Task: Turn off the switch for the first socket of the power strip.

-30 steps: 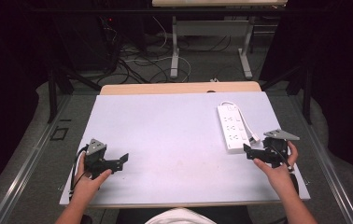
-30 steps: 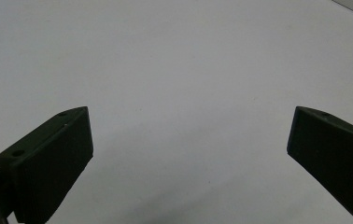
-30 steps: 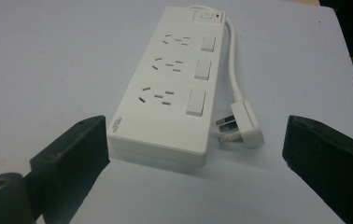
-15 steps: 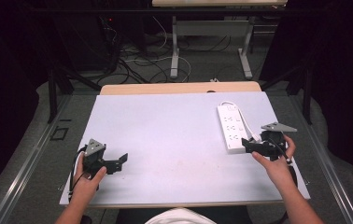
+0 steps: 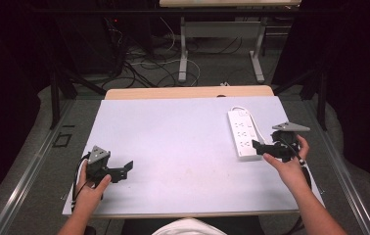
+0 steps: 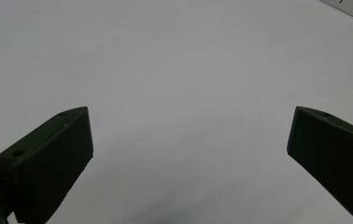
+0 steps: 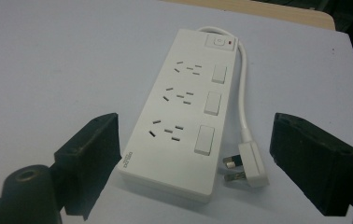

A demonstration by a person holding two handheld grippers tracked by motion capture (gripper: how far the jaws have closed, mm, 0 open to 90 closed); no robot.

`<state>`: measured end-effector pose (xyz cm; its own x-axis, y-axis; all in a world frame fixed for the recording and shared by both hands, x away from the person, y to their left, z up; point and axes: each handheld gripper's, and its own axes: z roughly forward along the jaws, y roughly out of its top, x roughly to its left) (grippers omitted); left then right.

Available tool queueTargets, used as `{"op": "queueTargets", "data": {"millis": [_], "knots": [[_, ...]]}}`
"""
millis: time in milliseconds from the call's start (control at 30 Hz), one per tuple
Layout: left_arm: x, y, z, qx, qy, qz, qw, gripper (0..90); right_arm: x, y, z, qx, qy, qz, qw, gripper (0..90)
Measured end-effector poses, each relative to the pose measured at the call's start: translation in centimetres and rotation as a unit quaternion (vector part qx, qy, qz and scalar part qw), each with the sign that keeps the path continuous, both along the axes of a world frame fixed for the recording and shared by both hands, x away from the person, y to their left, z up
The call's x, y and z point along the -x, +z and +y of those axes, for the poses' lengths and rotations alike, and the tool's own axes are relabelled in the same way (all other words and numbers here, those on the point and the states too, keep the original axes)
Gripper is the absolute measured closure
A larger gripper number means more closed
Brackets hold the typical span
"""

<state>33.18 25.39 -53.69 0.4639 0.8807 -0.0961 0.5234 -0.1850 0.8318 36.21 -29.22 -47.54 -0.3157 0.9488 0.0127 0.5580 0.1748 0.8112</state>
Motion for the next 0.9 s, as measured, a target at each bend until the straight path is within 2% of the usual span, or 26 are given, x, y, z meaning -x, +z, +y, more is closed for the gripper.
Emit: {"op": "queueTargets", "data": {"millis": [167, 700, 900], "knots": [[0.0, 0.0, 0.1, -0.003, -0.001, -0.001, 1.0, 0.2, -0.4, 0.4, -0.1, -0.002, -0.002, 0.004, 1.0, 16.2], [0.0, -0.1, 0.0, -0.003, 0.0, 0.002, 1.0, 0.2, -2.3, 2.0, -0.2, 0.019, -0.003, 0.003, 0.9998, 16.6], [0.0, -0.1, 0.0, -0.002, 0.0, 0.003, 1.0, 0.2, -3.0, 2.2, -0.2, 0.019, -0.002, 0.014, 0.9997, 16.7]]}}
